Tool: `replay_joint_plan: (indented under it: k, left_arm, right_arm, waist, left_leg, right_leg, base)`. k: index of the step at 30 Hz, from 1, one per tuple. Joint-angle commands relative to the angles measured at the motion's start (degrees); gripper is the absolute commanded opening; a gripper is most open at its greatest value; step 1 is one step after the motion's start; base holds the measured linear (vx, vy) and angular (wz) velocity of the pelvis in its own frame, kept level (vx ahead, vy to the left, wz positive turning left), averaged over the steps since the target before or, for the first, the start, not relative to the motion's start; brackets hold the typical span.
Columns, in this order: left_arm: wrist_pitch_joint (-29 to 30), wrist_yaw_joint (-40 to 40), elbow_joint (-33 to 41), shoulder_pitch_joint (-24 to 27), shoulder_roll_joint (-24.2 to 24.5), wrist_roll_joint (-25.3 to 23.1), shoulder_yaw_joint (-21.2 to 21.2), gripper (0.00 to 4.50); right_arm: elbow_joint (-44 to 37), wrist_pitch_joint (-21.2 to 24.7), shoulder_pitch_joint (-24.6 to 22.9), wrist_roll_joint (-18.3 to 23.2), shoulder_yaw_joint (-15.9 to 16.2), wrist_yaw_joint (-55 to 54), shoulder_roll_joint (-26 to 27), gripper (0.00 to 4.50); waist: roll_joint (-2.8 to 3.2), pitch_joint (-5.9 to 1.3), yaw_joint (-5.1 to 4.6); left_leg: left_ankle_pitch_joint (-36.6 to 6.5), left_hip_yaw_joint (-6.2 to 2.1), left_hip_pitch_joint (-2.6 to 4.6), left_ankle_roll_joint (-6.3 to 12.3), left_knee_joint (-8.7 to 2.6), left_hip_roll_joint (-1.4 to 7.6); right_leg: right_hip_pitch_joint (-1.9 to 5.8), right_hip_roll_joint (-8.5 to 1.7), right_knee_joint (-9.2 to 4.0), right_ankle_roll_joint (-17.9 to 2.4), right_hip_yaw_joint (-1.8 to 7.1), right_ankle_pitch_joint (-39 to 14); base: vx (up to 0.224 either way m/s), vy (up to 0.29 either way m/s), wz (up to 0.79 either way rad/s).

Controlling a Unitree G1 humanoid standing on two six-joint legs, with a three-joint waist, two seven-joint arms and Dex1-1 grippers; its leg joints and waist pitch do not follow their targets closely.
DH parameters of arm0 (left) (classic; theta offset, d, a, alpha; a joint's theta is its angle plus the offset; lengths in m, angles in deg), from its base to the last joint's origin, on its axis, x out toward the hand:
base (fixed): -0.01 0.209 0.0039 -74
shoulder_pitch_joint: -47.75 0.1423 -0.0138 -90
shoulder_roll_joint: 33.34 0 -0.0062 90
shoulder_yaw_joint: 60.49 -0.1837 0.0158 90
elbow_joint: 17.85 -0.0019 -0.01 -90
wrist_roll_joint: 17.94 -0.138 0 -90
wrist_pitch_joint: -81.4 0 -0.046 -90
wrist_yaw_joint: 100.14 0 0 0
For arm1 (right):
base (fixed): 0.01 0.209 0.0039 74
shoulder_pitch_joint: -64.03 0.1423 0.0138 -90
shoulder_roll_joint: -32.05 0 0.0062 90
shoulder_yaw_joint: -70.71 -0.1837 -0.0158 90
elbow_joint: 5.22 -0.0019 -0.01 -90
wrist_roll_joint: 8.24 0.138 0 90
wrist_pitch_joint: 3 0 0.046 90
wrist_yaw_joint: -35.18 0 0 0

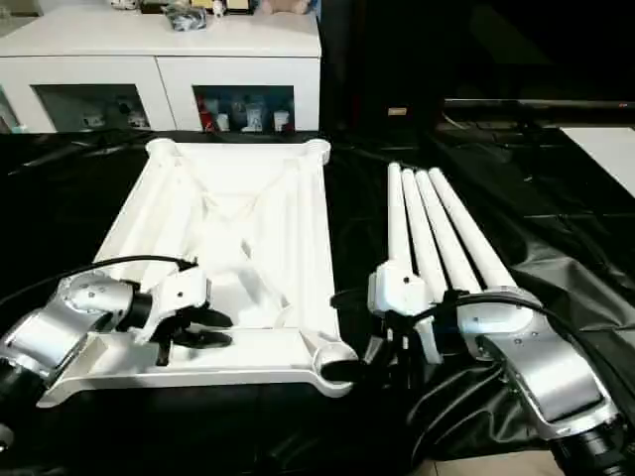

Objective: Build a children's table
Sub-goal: Rotate table base

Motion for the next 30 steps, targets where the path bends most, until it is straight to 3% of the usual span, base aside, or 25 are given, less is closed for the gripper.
replay_joint_plan:
  k: [1,2,3,7,13,15,20,23,30]
  left_arm:
    - [-0.09,0.72,-0.73,-0.65,0.13,-1.22,-0.16,1.01]
    - [-0.08,0.87,-0.82,-0.66,0.09,-1.33,-0.14,0.72]
    - [-0.03,0.99,-1.04,-0.68,0.01,-1.47,-0.14,0.66]
    - [0.82,1.3,-1.18,-0.42,-0.15,-1.53,0.2,0.29]
    - [2.62,5.12,-1.8,1.0,1.08,-2.71,2.42,0.02]
    - [2.83,6.32,-2.0,1.67,1.73,-3.02,3.24,0.02]
    - [4.65,8.44,-1.01,3.28,3.28,-3.34,4.81,0.02]
    - [5.37,10.8,-1.19,4.0,4.13,-4.13,5.53,0.02]
    - [10.53,13.59,1.53,6.22,5.7,-5.43,6.92,0.02]
  right_arm:
    - [-0.42,0.16,0.4,-0.17,0.48,-0.2,0.2,4.5]
    - [-0.49,0.23,0.44,-0.05,0.55,-0.19,0.23,4.5]
    - [-0.5,0.24,0.45,-0.1,0.74,-0.23,0.31,4.5]
    - [-0.26,0.17,0.57,-0.36,0.98,-0.33,0.73,4.5]
    - [0.51,-0.23,1.2,-0.48,0.94,-0.93,1.43,4.5]
    - [0.87,-0.38,1.42,-0.61,1.0,-1.15,1.61,4.5]
    - [1.45,-0.54,1.73,-0.97,0.87,-1.52,2.02,4.5]
    - [1.99,-0.64,2.0,-1.31,0.95,-1.64,2.29,4.5]
    - [2.84,-0.91,2.6,-1.74,1.22,-1.9,2.77,4.5]
  waist:
    - [0.01,-2.67,0.13]
    - [0.0,-2.59,0.13]
    - [-0.24,-2.57,0.13]
    - [-0.08,-2.39,0.17]
    - [-0.19,-2.25,0.07]
    - [-0.37,-2.27,-0.3]
    - [-0.55,-2.82,-0.7]
    - [-0.82,-2.92,-0.81]
    - [-0.75,-2.75,-1.33]
  left_leg:
    - [-16.92,-2.31,1.27,-0.42,-5.57,5.11]
    - [-17.47,-2.32,1.29,-0.54,-5.61,5.07]
    - [-17.51,-2.32,1.27,-0.54,-5.66,5.1]
    - [-18.27,-2.37,1.28,-0.73,-5.74,5.11]
    - [-18.82,-2.51,1.1,-1.02,-5.92,5.09]
    - [-17.62,-2.64,0.55,-0.71,-6.03,4.94]
    - [-11.84,-2.37,0.11,0.99,-5.58,4.53]
    - [-8.99,-1.93,0.2,2.65,-5.14,4.36]
    - [-9.87,-1.9,0.48,2.86,-5.33,4.65]
  right_leg:
    - [0.54,-6.09,-5.45,-14.1,3.28,-11.75]
    - [0.5,-6.11,-5.55,-13.92,3.29,-12.73]
    - [0.53,-6.13,-5.59,-13.82,3.29,-13.08]
    - [0.3,-6.22,-5.83,-13.21,3.4,-15.67]
    - [0.29,-6.28,-6.03,-12.39,3.46,-17.93]
    - [0.68,-6.25,-5.98,-11.76,3.3,-17.77]
    - [0.93,-5.87,-5.56,-11.63,3.06,-11.64]
    - [0.8,-5.57,-5.23,-13.26,2.95,-5.59]
    - [0.73,-5.5,-5.19,-14.07,2.86,-6.86]
  base:
    - [0.0,0.0,0.0]
    - [0.0,0.0,0.0]
    - [0.0,0.0,0.0]
    - [0.0,0.0,0.0]
    - [0.0,0.0,0.0]
    - [0.0,0.0,0.0]
    - [0.0,0.0,0.0]
    - [0.0,0.0,0.0]
    - [0.0,0.0,0.0]
